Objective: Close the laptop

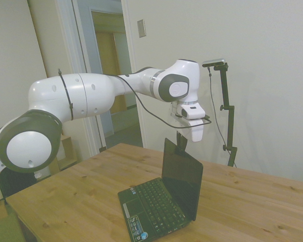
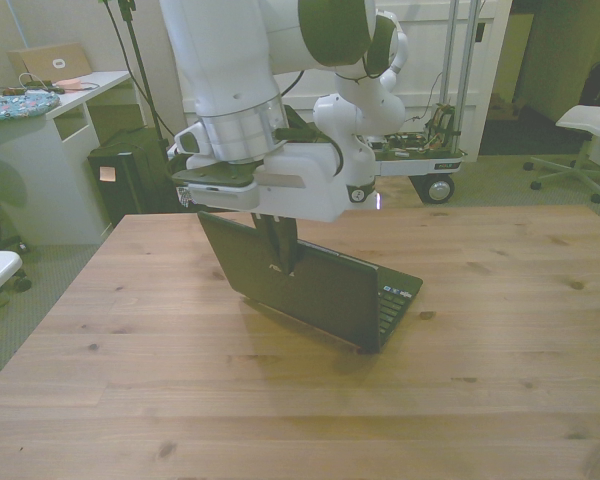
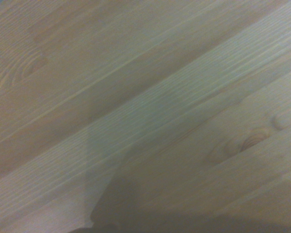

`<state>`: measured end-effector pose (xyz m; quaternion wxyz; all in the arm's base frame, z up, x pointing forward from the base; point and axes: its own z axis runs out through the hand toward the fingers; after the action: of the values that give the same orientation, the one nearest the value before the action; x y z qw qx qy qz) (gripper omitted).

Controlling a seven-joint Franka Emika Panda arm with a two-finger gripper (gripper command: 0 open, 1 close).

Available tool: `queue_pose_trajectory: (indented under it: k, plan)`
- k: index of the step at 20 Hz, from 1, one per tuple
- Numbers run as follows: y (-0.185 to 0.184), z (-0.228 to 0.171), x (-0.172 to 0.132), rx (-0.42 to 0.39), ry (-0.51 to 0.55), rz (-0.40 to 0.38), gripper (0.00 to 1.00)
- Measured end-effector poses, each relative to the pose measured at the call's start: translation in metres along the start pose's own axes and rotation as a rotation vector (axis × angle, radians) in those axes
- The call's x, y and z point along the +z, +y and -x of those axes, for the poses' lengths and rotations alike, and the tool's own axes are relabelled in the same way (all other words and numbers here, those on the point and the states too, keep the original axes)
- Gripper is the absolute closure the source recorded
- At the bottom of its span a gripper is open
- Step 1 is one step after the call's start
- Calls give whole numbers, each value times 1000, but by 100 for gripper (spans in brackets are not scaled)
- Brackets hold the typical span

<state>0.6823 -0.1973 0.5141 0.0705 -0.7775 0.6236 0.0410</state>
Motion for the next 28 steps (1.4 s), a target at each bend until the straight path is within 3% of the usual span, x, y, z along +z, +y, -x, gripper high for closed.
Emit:
queue_pose_trajectory:
  k: [7, 13, 20, 26, 28]
  plan:
    - [7, 58, 23, -28, -25, 14, 100]
    - [42, 102, 34, -21, -56, 44, 100]
    - [112, 107, 81, 39, -93, 108, 100]
    - [181, 93, 154, 95, -55, 144, 100]
    - [191, 83, 150, 116, -49, 136, 100]
